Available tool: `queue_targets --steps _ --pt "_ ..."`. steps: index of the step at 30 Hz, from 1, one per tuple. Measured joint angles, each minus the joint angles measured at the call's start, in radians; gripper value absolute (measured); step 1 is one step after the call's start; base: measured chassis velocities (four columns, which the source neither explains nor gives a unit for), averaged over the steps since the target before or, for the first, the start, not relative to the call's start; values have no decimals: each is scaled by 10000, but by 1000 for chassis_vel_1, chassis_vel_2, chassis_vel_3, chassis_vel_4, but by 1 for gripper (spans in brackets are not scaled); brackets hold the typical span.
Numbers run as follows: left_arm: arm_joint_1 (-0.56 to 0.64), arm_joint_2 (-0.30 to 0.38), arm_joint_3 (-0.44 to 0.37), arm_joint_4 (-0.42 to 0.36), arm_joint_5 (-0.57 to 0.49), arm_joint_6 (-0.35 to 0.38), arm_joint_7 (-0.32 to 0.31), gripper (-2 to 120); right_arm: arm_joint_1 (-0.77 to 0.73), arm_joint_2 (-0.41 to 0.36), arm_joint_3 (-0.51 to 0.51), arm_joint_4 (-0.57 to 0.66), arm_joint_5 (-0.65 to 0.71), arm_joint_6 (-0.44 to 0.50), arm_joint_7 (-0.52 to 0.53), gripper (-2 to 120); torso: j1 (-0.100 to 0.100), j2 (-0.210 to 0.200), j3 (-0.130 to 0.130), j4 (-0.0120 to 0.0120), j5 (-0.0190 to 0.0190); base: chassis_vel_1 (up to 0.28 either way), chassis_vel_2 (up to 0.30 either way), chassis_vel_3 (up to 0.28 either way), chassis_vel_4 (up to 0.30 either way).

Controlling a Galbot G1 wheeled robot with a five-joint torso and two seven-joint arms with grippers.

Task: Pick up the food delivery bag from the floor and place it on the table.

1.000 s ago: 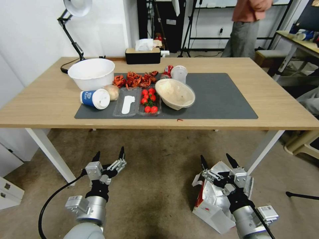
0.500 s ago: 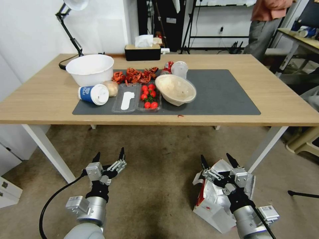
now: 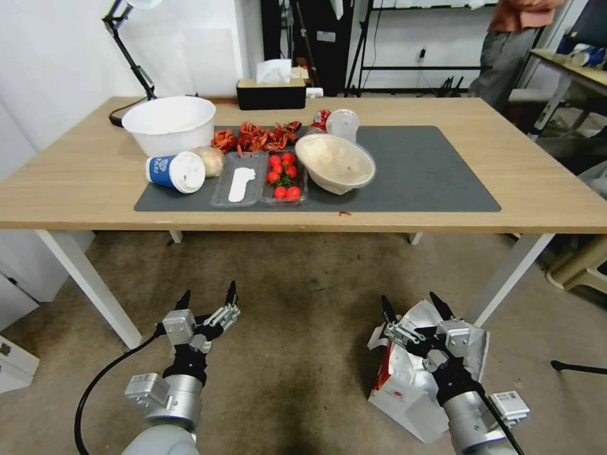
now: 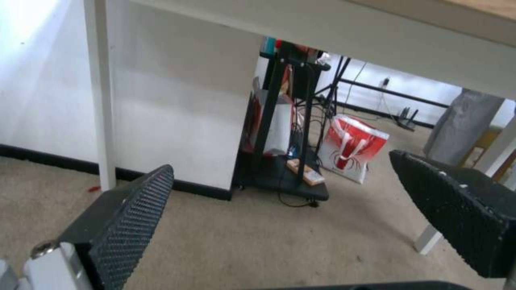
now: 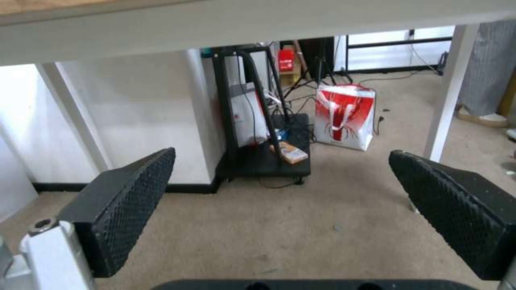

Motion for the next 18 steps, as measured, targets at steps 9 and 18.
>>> queue_targets --steps 9,18 --pt "7 -2 -11 -5 2 -8 -21 100 22 -11 -10 -78 -1 29 -3 100 -150 -400 -248 0 0 0 0 0 0" --pt "3 -23 -13 -7 16 -10 -29 100 41 -33 -11 -128 -3 47 -4 100 -275 -736 -461 0 0 0 0 0 0"
